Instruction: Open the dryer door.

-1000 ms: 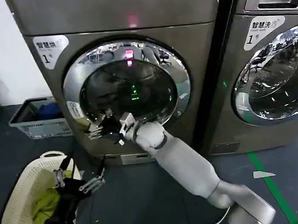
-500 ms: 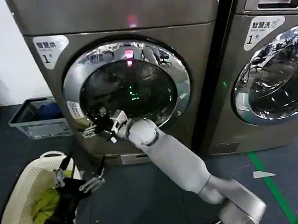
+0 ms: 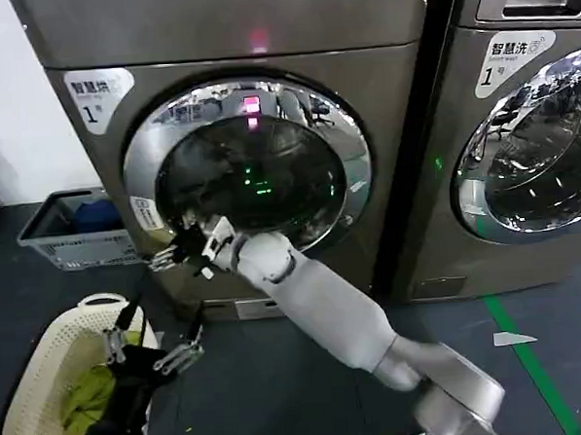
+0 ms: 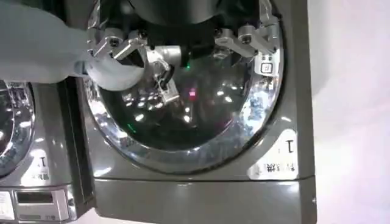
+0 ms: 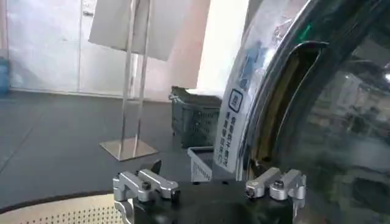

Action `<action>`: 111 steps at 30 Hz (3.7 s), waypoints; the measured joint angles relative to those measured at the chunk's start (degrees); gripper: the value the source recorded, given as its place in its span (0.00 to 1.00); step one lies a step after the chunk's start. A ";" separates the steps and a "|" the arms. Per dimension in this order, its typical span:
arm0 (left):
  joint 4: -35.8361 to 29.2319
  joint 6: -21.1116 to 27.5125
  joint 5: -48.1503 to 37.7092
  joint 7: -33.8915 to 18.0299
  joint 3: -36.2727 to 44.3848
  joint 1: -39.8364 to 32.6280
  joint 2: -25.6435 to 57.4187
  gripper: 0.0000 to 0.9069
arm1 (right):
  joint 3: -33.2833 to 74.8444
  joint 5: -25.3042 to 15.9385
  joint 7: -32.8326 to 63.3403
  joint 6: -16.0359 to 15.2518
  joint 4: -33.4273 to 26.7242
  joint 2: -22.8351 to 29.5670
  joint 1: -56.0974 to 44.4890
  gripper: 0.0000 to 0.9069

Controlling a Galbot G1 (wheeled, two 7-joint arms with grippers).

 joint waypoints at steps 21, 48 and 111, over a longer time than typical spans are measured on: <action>0.13 0.31 0.05 -0.10 -0.88 0.09 -0.03 1.00 | 0.76 3.50 -7.85 -2.76 4.94 -1.50 -1.61 1.00; 4.01 7.67 0.19 3.94 -14.36 -2.67 1.85 1.00 | 0.81 7.08 -18.22 -3.94 14.55 -6.79 -4.21 1.00; 5.92 11.41 -13.07 3.01 -22.48 -10.60 6.81 1.00 | 12.13 12.75 -49.40 -0.85 42.03 -31.91 -17.43 1.00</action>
